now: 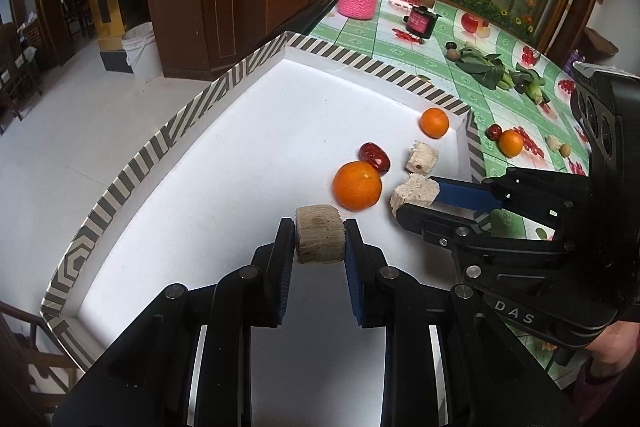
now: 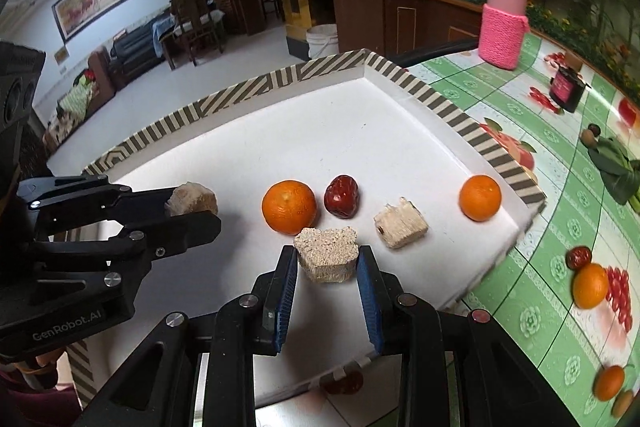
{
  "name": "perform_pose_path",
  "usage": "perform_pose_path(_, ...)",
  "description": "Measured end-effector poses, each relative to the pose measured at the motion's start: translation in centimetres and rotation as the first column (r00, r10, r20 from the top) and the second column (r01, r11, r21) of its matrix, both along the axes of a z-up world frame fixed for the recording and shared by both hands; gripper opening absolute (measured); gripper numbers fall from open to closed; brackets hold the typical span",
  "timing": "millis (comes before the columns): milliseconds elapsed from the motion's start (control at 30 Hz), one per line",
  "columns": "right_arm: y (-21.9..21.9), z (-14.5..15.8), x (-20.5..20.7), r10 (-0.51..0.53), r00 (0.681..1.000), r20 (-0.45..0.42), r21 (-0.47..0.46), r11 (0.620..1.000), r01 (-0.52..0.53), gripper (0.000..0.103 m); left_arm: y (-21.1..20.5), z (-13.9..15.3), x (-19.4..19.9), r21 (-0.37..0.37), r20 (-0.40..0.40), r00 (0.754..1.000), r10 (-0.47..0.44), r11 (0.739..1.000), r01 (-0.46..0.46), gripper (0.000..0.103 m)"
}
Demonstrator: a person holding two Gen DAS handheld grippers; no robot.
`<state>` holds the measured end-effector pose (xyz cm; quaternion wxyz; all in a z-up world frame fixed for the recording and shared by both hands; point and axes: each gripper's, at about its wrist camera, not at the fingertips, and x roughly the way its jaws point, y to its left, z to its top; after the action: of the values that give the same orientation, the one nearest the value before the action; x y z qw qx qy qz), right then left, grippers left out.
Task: Organize fruits
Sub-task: 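Carry both yam chunks into the white tray and release them, then grasp a mandarin orange with the left tool while the right tool grasps the brown round fruit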
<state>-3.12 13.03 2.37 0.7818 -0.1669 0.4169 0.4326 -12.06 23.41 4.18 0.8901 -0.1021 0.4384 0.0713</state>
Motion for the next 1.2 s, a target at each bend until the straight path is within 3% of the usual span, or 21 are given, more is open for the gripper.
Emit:
perform_pose_path(200,0.4,-0.1,-0.7,0.008,0.997,0.08,-0.066,0.998,-0.003,0.036,0.4,-0.3,0.2,-0.018,-0.021,1.0,0.02,1.0,-0.02,0.024)
perform_pose_path(367,-2.0,1.5,-1.4,-0.041,0.996,0.075,0.01,0.999,0.04,0.037,0.6,-0.1,0.1,-0.024,-0.017,0.999,0.042,0.999,-0.042,0.039)
perform_pose_path(500,-4.8,2.5,-1.4,-0.096,0.995,0.038,0.098,0.991,0.092,0.037,-0.3,1.0,-0.2,0.046,0.025,0.998,0.063,0.997,-0.064,0.039)
perform_pose_path(667,-7.4,3.3,-1.2,-0.16,0.987,0.029,0.142,0.978,0.154,0.037,-2.6,2.3,0.0,0.131,0.086,0.995,0.046,0.99,-0.057,0.039)
perform_pose_path(867,-12.1,3.7,-1.2,-0.255,0.966,0.039,0.157,0.956,0.246,0.037,-5.3,3.0,1.0,0.116,0.111,0.994,-0.004,0.993,-0.009,0.039)
perform_pose_path(1033,-17.8,3.2,-1.0,-0.374,0.927,0.032,0.157,0.918,0.365,0.037,-8.4,3.0,2.0,0.072,0.102,0.992,-0.075,0.995,0.068,0.039)
perform_pose_path(1200,-24.3,2.3,-0.4,-0.522,0.853,0.016,0.151,0.845,0.514,0.037,-12.4,2.9,2.9,0.058,0.103,0.981,-0.167,0.985,0.162,0.039)
